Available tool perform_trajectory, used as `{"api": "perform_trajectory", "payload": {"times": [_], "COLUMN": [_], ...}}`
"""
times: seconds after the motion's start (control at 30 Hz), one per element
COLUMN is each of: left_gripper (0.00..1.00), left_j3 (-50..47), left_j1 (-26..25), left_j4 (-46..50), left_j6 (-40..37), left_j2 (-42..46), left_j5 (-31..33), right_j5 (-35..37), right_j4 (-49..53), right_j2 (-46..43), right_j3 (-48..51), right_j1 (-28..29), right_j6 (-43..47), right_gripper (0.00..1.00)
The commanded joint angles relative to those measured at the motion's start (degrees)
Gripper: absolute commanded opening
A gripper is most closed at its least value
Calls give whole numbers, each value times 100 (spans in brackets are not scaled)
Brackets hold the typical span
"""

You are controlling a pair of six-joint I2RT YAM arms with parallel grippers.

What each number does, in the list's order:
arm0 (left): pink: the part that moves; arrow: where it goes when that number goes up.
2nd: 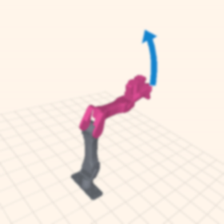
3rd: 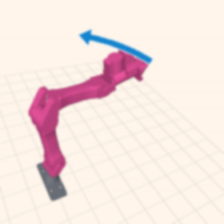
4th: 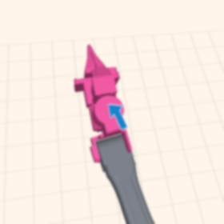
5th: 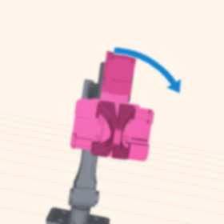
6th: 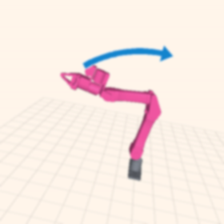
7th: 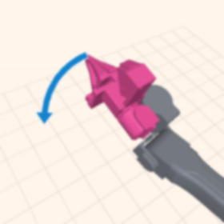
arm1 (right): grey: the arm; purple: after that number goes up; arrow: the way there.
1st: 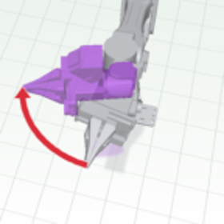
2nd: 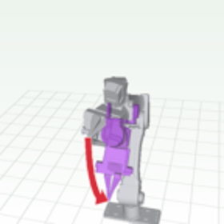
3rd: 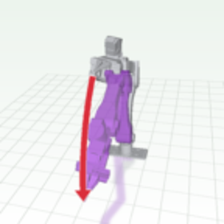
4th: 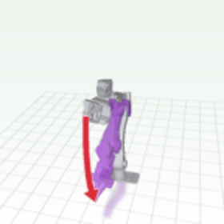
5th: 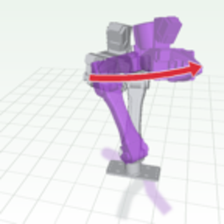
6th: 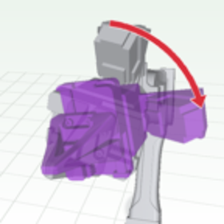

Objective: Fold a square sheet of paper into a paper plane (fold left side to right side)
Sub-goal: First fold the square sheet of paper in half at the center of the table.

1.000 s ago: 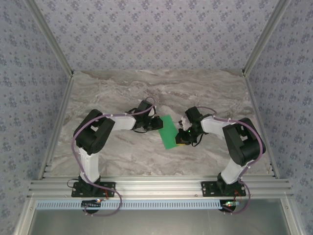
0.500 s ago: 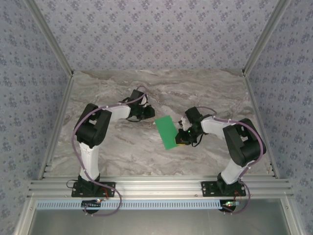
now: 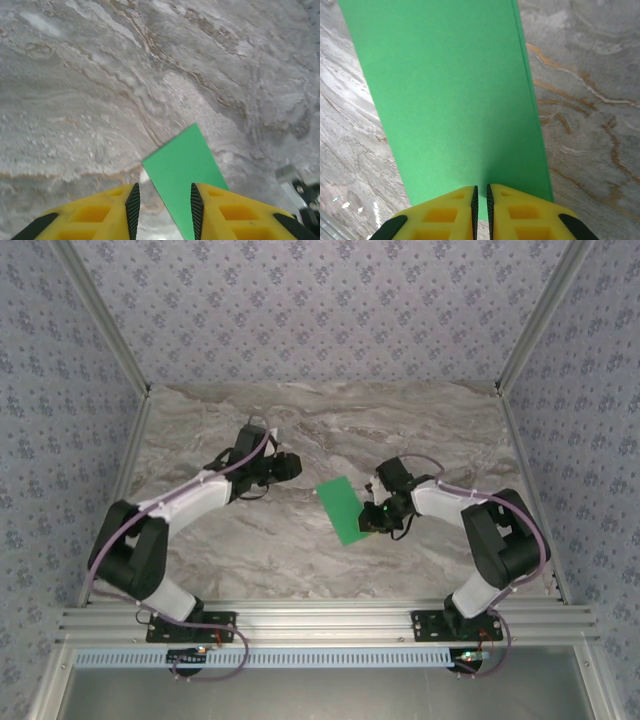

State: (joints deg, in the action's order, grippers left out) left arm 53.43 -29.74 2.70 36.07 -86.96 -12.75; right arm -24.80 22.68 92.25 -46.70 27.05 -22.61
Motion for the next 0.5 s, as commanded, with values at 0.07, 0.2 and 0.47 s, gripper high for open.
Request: {"api": "perform_trajectory", "payload": {"times": [0.07,0.2,0.47], "left_gripper": [39,44,49], "left_j3": [-1110,-1850,-2017], "left_j1": [-573,-808,-828], "left_j4": [-110,-588,-586], "left_j6": [545,1000,1114], "left_j2": [831,1403,1625], "left_j5": [622,887,968], "right_j5": [445,947,831], "right_j4": [206,559,334], "right_j2": [-536,-668,-203], "right_j3": [-440,-673,-695], "right_j1": [88,62,-71], "right_j6": [-17,202,29], "right_gripper": [24,36,62]}}
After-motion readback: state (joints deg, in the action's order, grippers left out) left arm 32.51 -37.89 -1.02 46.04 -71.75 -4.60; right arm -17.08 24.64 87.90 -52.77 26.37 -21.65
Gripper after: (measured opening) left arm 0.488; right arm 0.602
